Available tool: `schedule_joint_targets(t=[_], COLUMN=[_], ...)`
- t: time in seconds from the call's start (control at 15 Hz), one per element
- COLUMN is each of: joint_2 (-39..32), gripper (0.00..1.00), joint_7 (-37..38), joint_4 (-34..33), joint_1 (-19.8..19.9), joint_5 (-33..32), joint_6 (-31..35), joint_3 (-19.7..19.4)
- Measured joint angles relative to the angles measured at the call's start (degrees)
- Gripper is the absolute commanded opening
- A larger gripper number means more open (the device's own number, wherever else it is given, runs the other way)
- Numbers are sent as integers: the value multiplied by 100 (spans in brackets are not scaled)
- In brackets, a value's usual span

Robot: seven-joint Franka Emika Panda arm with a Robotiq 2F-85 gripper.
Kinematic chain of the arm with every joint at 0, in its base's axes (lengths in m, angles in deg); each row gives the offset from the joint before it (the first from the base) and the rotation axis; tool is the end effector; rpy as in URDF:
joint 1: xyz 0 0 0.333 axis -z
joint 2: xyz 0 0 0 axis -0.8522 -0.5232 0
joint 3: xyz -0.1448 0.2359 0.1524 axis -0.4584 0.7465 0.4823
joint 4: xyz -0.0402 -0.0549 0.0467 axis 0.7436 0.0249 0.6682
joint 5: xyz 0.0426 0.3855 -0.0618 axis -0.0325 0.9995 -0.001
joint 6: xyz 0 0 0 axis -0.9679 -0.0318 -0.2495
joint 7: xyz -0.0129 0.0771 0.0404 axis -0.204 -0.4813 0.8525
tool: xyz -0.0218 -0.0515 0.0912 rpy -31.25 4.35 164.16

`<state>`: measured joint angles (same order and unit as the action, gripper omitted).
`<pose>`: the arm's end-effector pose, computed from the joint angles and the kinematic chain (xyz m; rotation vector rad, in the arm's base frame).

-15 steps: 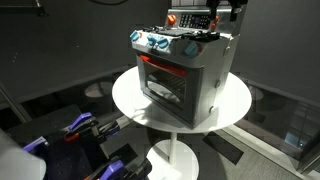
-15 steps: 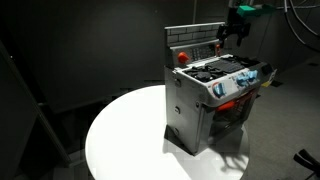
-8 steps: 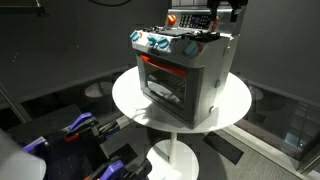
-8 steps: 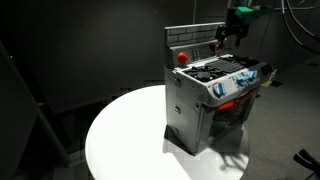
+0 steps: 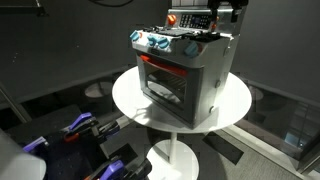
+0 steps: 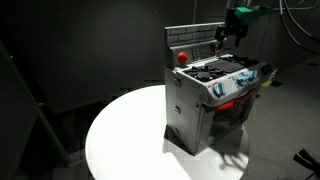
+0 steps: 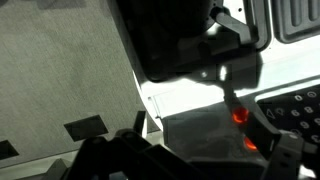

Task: Press the top right orange button on the stove

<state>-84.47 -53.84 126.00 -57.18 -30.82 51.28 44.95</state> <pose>0.6828 -0.0675 0.4454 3.0104 -0.5411 0.1221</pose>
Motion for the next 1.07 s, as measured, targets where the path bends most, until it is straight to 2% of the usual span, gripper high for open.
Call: schedule_joint_targets(t=[0.27,0.47,0.8,1.07], joint_2=[73,323,1124,1948], gripper=[100,100,100,100], joint_7=[0,-2,-4,-4], joint_4=[63,346,1254,2248], joint_1=[26,38,46,52], joint_5=[0,0,-22,-153], joint_6=[-343,-667,-882,-653], joint_3=[-19,-58,-116,-135])
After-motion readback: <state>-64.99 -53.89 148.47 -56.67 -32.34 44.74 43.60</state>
